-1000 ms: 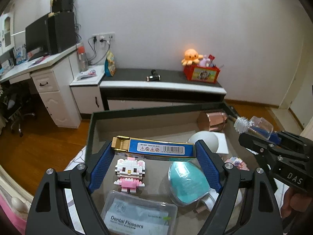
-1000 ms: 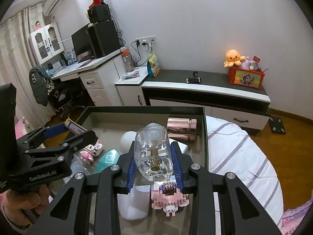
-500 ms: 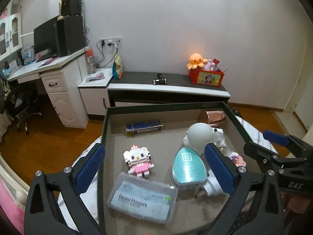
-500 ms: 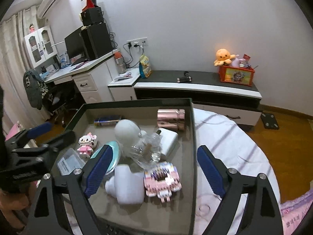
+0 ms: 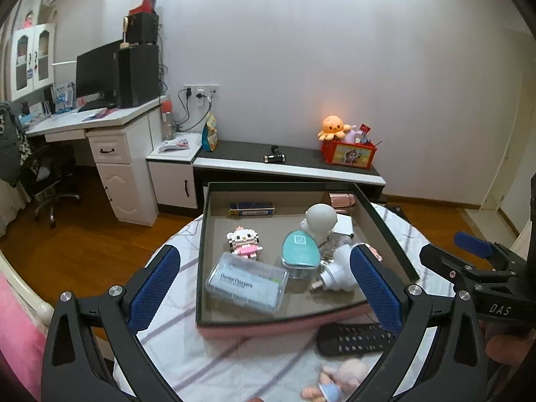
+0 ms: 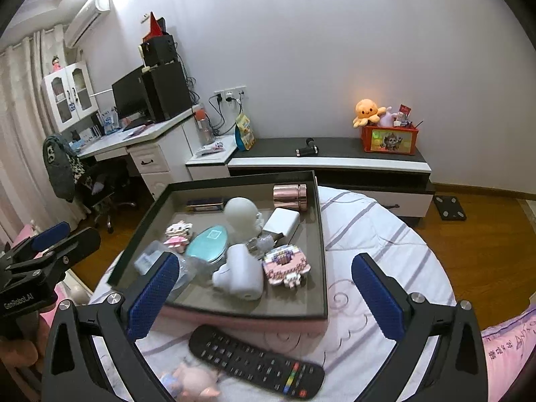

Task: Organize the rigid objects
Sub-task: 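Withdraw both tools from the tray back over the table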

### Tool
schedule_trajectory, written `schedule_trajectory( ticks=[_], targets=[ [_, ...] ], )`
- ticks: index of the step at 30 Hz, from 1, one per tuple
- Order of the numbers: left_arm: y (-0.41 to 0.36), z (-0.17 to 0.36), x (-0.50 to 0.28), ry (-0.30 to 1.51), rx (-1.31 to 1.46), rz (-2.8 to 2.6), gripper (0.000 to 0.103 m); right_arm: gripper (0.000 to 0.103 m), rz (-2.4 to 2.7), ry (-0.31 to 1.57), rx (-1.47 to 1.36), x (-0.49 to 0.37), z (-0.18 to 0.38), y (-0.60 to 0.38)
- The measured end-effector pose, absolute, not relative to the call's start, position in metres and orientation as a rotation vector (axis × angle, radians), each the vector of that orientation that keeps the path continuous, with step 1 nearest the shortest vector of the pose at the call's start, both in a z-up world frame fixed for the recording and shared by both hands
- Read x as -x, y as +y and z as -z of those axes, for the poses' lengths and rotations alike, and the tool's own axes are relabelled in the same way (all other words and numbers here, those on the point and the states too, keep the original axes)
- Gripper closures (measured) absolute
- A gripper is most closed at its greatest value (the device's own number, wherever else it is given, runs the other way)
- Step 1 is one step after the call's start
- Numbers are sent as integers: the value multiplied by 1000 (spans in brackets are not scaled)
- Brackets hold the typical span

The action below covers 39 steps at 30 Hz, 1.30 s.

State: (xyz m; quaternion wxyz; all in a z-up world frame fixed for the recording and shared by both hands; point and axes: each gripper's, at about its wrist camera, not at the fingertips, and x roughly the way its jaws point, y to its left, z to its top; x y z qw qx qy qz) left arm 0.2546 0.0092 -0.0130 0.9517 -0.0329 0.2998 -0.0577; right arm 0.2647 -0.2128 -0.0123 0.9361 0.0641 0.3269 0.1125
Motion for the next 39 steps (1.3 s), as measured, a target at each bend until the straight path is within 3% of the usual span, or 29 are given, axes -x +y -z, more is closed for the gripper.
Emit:
schedule_trajectory(
  ticks=[23, 39],
  targets=[
    [14, -7, -144, 553, 104, 109, 0, 0, -246, 598, -122, -158, -8, -215],
    [11, 10, -120, 589, 112, 103, 0, 0, -239, 591, -125, -135, -7, -220]
  ],
)
